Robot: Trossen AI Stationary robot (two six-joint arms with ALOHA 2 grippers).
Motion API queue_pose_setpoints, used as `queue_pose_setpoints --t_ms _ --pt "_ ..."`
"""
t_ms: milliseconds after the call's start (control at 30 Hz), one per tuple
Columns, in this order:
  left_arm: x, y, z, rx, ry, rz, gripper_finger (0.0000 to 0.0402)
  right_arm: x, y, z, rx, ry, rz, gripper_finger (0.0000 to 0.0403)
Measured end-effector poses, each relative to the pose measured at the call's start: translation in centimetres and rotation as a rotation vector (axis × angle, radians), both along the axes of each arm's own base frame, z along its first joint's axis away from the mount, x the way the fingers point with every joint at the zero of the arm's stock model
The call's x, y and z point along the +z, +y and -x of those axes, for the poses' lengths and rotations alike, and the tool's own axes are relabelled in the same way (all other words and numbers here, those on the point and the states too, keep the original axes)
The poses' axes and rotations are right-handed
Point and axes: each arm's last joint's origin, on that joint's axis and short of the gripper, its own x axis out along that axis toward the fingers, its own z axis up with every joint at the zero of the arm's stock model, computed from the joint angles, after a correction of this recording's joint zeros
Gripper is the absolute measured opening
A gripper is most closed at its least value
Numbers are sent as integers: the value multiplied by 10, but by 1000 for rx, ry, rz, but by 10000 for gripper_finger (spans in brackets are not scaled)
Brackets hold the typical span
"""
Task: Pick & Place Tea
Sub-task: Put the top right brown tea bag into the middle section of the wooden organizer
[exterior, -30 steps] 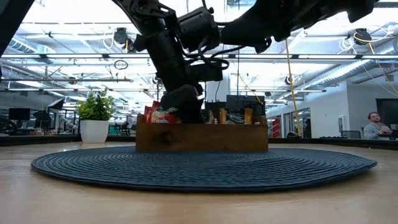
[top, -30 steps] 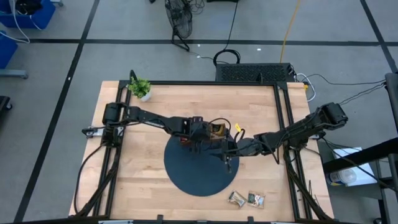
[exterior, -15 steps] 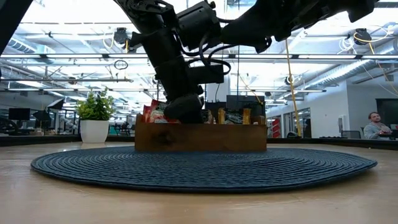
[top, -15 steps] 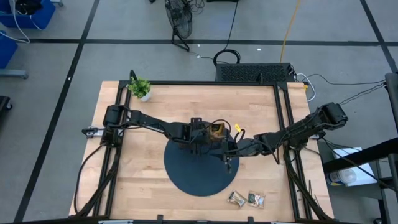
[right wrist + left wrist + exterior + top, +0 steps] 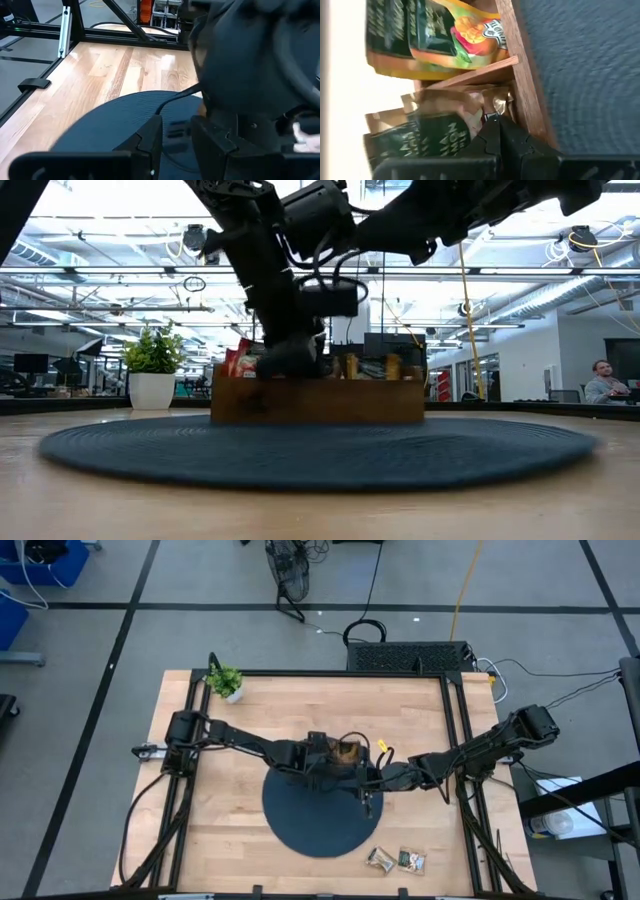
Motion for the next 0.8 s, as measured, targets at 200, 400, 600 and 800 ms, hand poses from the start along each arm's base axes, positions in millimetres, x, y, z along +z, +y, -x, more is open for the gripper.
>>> queue_pose_setpoints --t_ms 200,400,600,800 --pt "-1 5 -1 -32 5 279 1 0 0 0 -2 -1 0 89" --pt "-2 13 -1 2 9 335 1 0 0 0 -2 -1 0 89" --pt "-10 14 -4 0 9 345 1 0 0 0 -2 -1 0 89" --pt "-12 14 -6 6 1 373 1 0 0 0 -2 -4 -1 89"
